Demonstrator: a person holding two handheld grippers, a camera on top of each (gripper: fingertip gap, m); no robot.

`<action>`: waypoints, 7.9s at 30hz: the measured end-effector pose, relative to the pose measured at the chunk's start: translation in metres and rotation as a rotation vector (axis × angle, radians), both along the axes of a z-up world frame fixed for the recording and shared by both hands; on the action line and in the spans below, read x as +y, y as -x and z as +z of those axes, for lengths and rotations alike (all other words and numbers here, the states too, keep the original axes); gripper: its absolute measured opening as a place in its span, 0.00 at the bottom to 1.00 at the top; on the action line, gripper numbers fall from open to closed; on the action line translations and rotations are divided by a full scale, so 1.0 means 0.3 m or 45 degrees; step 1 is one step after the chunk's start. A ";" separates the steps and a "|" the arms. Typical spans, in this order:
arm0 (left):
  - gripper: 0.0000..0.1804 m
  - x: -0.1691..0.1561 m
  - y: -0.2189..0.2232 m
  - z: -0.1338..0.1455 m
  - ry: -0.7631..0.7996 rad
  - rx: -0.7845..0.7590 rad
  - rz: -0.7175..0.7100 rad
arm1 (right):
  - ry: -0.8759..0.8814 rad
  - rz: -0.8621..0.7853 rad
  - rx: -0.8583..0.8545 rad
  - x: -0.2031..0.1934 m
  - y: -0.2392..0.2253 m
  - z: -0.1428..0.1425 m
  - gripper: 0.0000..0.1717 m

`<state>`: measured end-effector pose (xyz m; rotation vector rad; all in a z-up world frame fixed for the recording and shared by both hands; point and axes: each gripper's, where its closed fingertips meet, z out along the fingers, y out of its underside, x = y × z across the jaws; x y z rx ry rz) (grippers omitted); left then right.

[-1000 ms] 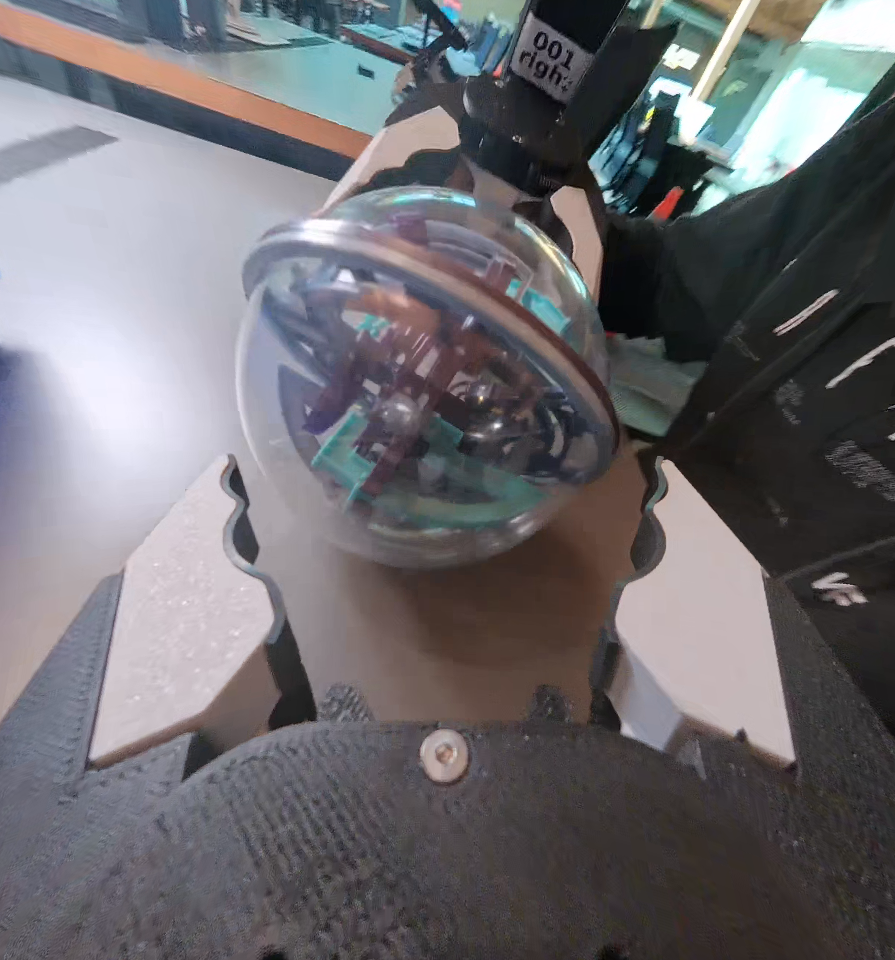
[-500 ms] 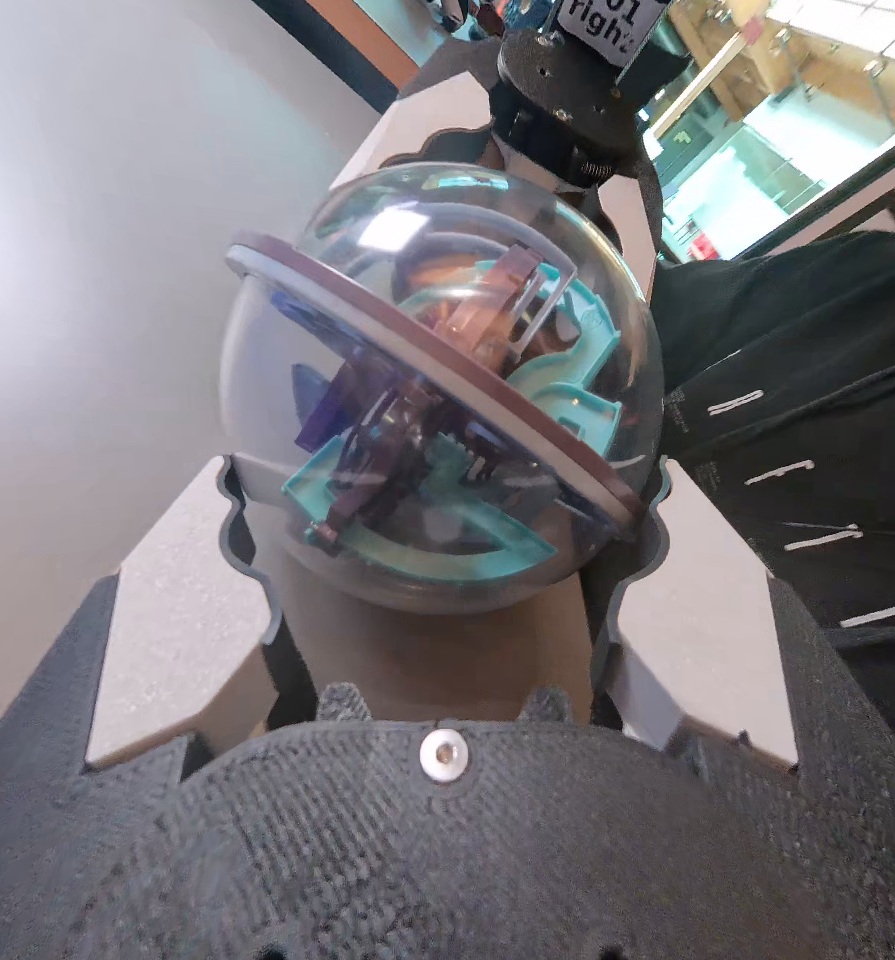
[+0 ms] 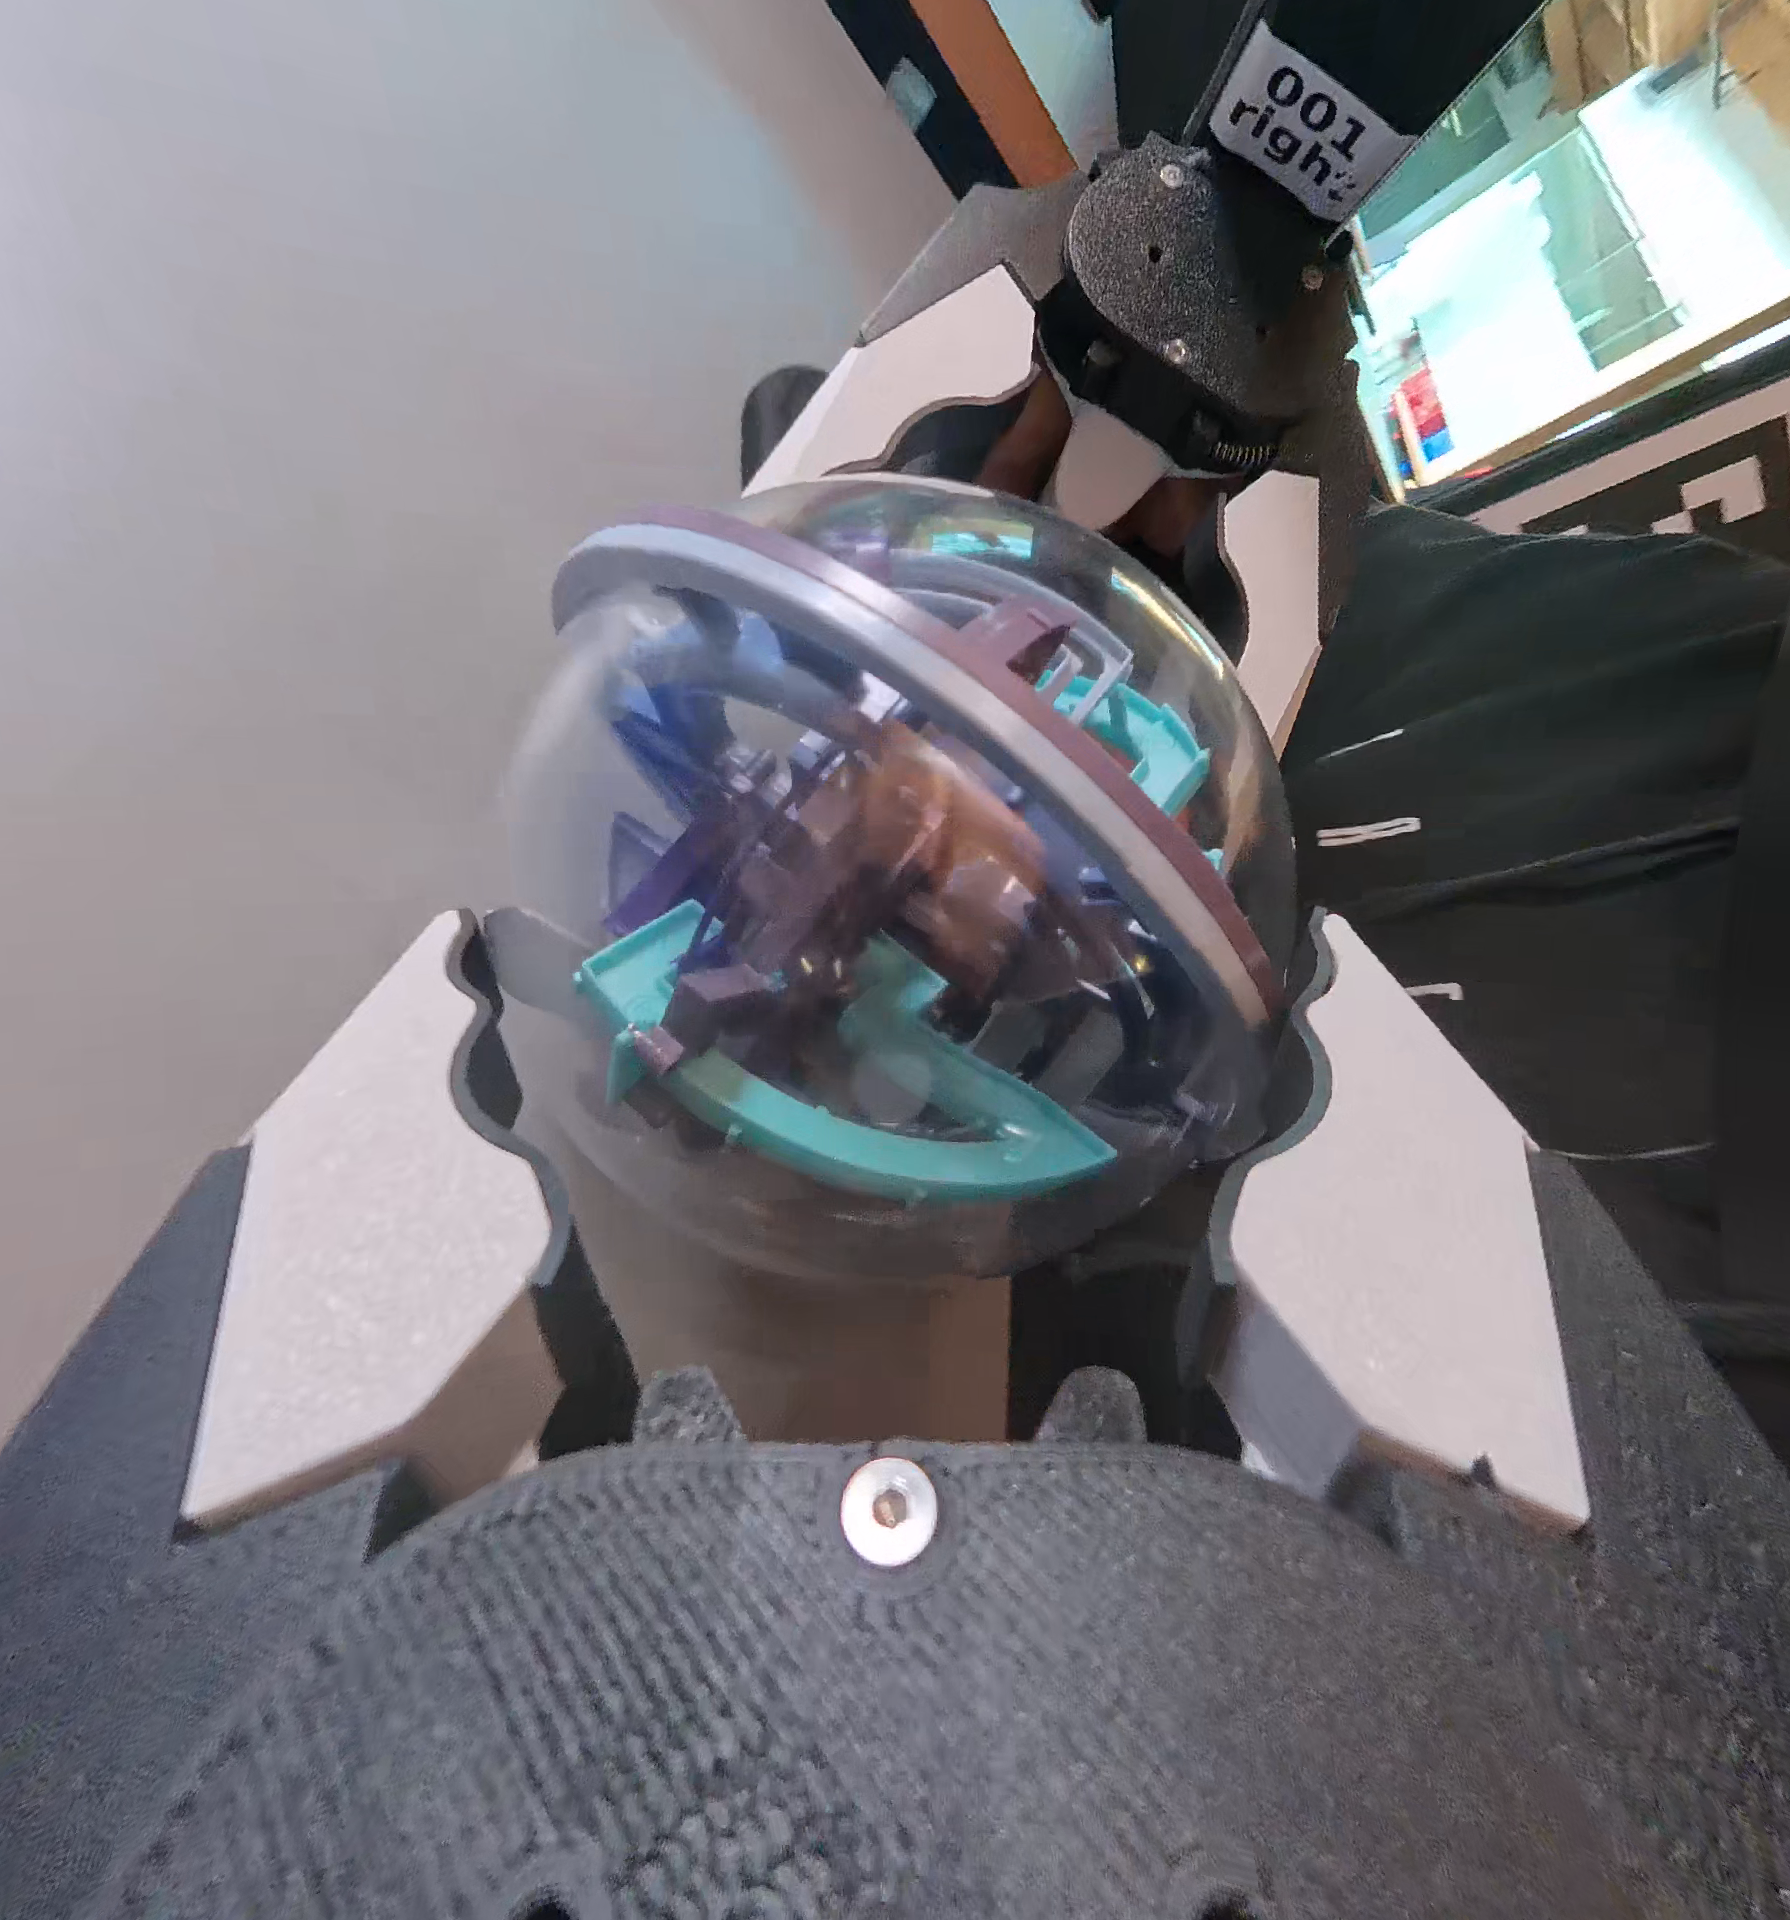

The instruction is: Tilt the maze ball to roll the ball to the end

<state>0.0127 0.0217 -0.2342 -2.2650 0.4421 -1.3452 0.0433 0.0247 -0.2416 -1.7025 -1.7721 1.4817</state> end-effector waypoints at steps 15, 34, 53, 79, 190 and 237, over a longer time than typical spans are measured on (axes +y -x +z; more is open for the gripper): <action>0.80 -0.074 -0.069 -0.053 -0.198 -0.354 -0.185 | -0.148 -0.067 0.082 -0.015 -0.016 0.074 0.77; 0.79 -0.095 -0.046 -0.059 -0.045 -0.545 -0.378 | -0.072 0.004 -0.307 -0.006 0.038 0.091 0.77; 0.75 -0.025 -0.044 -0.038 -0.359 -0.255 -0.235 | -0.349 0.058 -0.042 -0.001 0.030 0.079 0.79; 0.74 -0.014 0.065 0.029 -1.244 0.730 -0.211 | -1.108 0.066 0.525 0.021 0.045 0.062 0.78; 0.86 0.150 0.109 0.040 -0.736 0.230 0.378 | -0.505 -0.014 0.313 0.195 0.099 -0.016 0.79; 0.86 -0.026 0.031 -0.012 -0.799 0.068 0.144 | -0.727 0.199 0.518 0.005 0.067 0.013 0.81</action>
